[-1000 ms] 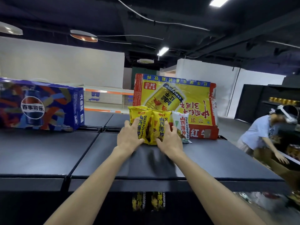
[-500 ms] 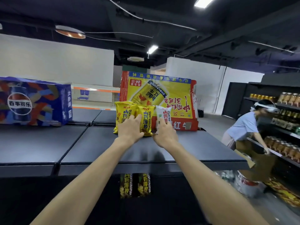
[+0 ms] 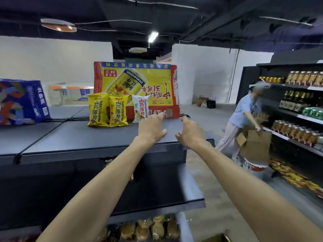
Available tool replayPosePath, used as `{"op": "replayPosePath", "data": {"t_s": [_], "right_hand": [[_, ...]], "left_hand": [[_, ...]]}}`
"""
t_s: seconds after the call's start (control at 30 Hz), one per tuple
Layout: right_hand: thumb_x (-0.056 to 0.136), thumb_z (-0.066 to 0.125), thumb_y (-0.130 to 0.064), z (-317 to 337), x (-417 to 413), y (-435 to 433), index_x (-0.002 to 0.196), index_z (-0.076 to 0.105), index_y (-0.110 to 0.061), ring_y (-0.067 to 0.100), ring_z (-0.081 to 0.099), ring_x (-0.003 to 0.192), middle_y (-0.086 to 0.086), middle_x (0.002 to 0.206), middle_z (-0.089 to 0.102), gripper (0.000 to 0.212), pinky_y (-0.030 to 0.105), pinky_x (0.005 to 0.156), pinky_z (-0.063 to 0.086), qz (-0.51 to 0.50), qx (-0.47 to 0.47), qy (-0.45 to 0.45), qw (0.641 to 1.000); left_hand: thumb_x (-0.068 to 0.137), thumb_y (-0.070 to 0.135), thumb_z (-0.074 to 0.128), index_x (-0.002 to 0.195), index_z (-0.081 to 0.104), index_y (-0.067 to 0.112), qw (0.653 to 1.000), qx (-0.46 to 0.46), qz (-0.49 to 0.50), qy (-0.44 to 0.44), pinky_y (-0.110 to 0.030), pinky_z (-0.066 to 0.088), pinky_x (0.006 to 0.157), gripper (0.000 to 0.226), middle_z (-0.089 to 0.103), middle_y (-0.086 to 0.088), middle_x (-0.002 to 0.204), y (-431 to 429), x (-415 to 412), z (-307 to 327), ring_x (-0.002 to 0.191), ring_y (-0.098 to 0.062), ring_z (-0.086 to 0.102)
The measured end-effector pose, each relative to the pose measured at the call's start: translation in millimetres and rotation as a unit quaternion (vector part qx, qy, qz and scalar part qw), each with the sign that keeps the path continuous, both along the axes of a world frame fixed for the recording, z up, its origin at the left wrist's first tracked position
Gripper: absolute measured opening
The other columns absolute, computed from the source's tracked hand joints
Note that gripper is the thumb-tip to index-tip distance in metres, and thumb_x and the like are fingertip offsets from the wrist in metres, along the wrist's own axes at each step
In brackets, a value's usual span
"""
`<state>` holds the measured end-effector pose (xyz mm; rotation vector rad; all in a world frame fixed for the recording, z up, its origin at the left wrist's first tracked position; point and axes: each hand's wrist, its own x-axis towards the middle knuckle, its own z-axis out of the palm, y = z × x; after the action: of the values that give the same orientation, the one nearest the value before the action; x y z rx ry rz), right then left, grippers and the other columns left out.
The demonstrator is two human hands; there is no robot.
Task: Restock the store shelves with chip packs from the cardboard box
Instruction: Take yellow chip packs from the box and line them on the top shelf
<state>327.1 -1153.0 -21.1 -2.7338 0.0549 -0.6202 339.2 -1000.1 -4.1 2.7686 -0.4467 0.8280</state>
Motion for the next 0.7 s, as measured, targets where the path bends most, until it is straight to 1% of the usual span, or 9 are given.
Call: {"op": "replayPosePath", "data": {"t_s": [0.1, 0.17, 0.23, 0.3, 0.37, 0.43, 0.57, 0.63, 0.7], "right_hand": [[0.085, 0.062, -0.029, -15, -18, -45, 0.127, 0.046, -0.015, 0.035, 0.059, 0.108, 0.013, 0.121, 0.059, 0.047, 0.042, 0.085, 0.051, -0.016, -0.015, 0.011, 1.000], [0.085, 0.061, -0.031, -30, -30, -74, 0.123, 0.048, -0.016, 0.035, 0.060, 0.106, 0.012, 0.118, 0.061, 0.042, 0.042, 0.083, 0.052, -0.031, -0.023, 0.023, 0.999], [0.085, 0.062, -0.033, -48, -39, -101, 0.120, 0.048, -0.018, 0.034, 0.061, 0.106, 0.011, 0.117, 0.061, 0.040, 0.039, 0.077, 0.048, -0.041, -0.023, 0.036, 0.998], [0.086, 0.061, -0.033, -70, -47, -124, 0.123, 0.047, -0.018, 0.033, 0.060, 0.108, 0.011, 0.119, 0.061, 0.042, 0.038, 0.074, 0.044, -0.061, -0.030, 0.049, 0.996], [0.087, 0.061, -0.033, -97, -55, -141, 0.126, 0.046, -0.016, 0.035, 0.059, 0.110, 0.013, 0.121, 0.060, 0.045, 0.039, 0.078, 0.046, -0.077, -0.034, 0.071, 0.994], [0.087, 0.062, -0.034, -131, -64, -153, 0.127, 0.045, -0.015, 0.037, 0.059, 0.110, 0.015, 0.122, 0.059, 0.048, 0.040, 0.082, 0.047, -0.089, -0.022, 0.091, 0.992], [0.086, 0.062, -0.034, -211, -85, -165, 0.124, 0.046, -0.015, 0.037, 0.059, 0.109, 0.014, 0.119, 0.061, 0.046, 0.040, 0.083, 0.047, -0.108, 0.024, 0.167, 0.980], [0.083, 0.062, -0.033, -252, -94, -168, 0.121, 0.048, -0.016, 0.037, 0.060, 0.109, 0.014, 0.117, 0.062, 0.044, 0.040, 0.083, 0.047, -0.126, 0.039, 0.210, 0.969], [0.082, 0.063, -0.031, -291, -102, -170, 0.118, 0.049, -0.017, 0.038, 0.061, 0.106, 0.014, 0.114, 0.064, 0.041, 0.040, 0.081, 0.048, -0.146, 0.056, 0.255, 0.954]], "left_hand": [[0.083, 0.036, 0.063, 0.116, 0.052, 0.019, 0.999, -0.002, -0.037, -0.004, -0.037, 0.050, 0.072, 0.039, 0.061, -0.003, 0.105, -45, -14, -18, 0.093, -0.029, 0.063], [0.085, 0.035, 0.061, 0.118, 0.054, 0.019, 0.998, 0.006, -0.064, -0.018, -0.037, 0.046, 0.069, 0.037, 0.058, -0.004, 0.108, -73, -23, -35, 0.091, -0.031, 0.063], [0.086, 0.034, 0.059, 0.113, 0.056, 0.018, 0.995, 0.011, -0.098, -0.027, -0.036, 0.047, 0.065, 0.032, 0.057, -0.003, 0.105, -100, -33, -56, 0.086, -0.031, 0.063], [0.085, 0.033, 0.057, 0.109, 0.056, 0.018, 0.992, 0.016, -0.128, -0.011, -0.037, 0.048, 0.064, 0.029, 0.057, -0.002, 0.102, -123, -40, -83, 0.082, -0.029, 0.062], [0.085, 0.032, 0.056, 0.111, 0.057, 0.019, 0.988, 0.027, -0.150, 0.027, -0.037, 0.048, 0.066, 0.029, 0.057, -0.001, 0.104, -143, -45, -118, 0.083, -0.028, 0.062], [0.086, 0.033, 0.057, 0.114, 0.056, 0.019, 0.981, 0.060, -0.171, 0.075, -0.036, 0.047, 0.066, 0.031, 0.058, -0.001, 0.108, -157, -49, -158, 0.086, -0.028, 0.062], [0.084, 0.031, 0.057, 0.113, 0.055, 0.017, 0.956, 0.116, -0.200, 0.182, -0.033, 0.037, 0.061, 0.032, 0.059, -0.005, 0.110, -174, -52, -246, 0.088, -0.031, 0.061], [0.081, 0.030, 0.057, 0.107, 0.056, 0.015, 0.942, 0.127, -0.211, 0.228, -0.033, 0.039, 0.060, 0.030, 0.060, -0.007, 0.106, -177, -52, -292, 0.089, -0.032, 0.060], [0.079, 0.038, 0.048, 0.099, 0.058, 0.012, 0.923, 0.115, -0.237, 0.279, -0.036, 0.044, 0.064, 0.034, 0.061, -0.009, 0.101, -179, -52, -337, 0.089, -0.033, 0.059]]}}
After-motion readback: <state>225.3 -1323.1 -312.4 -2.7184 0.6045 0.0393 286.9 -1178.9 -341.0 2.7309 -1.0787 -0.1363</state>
